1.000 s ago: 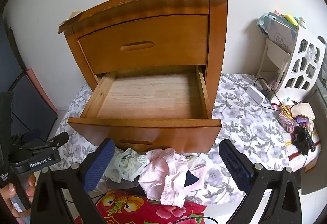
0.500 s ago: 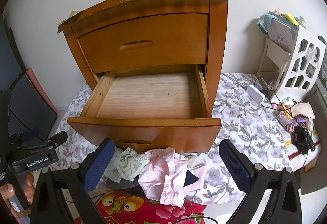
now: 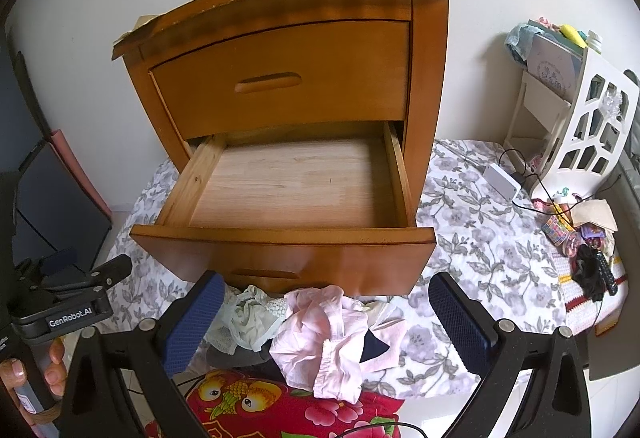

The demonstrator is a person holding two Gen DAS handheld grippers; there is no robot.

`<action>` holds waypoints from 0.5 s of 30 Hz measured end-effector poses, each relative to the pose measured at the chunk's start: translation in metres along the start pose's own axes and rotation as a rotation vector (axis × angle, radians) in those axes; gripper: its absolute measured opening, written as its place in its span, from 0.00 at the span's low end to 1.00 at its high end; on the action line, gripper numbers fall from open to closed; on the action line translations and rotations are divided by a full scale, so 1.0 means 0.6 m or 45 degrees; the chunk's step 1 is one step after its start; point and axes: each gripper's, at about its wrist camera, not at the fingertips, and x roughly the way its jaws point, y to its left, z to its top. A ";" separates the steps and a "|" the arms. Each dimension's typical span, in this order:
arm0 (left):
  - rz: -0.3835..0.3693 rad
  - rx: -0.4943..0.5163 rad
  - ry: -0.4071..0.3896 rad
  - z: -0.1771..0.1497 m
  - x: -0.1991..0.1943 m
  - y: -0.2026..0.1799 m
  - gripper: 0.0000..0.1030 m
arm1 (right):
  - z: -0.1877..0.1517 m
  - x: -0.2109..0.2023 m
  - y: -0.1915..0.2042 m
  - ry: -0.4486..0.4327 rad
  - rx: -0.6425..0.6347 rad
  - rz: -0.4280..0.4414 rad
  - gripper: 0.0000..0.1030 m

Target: Organize soft objects

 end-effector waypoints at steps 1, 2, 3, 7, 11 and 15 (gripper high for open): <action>-0.001 0.000 0.001 -0.001 0.000 0.000 0.97 | 0.000 0.000 0.000 0.000 0.000 0.000 1.00; -0.002 0.001 0.002 0.000 0.000 0.000 0.97 | 0.000 0.000 0.000 0.000 -0.001 0.001 1.00; -0.003 0.003 0.004 0.001 0.001 0.001 0.97 | -0.001 0.000 0.000 -0.001 -0.001 0.000 1.00; -0.007 0.003 0.010 0.002 0.003 0.002 0.97 | 0.000 0.001 0.000 0.002 0.000 -0.001 1.00; -0.010 0.003 0.014 0.002 0.005 0.003 0.97 | 0.000 0.002 0.000 0.003 -0.001 0.000 1.00; -0.013 0.004 0.019 0.002 0.005 0.003 0.97 | -0.002 0.002 0.001 0.004 -0.004 0.001 1.00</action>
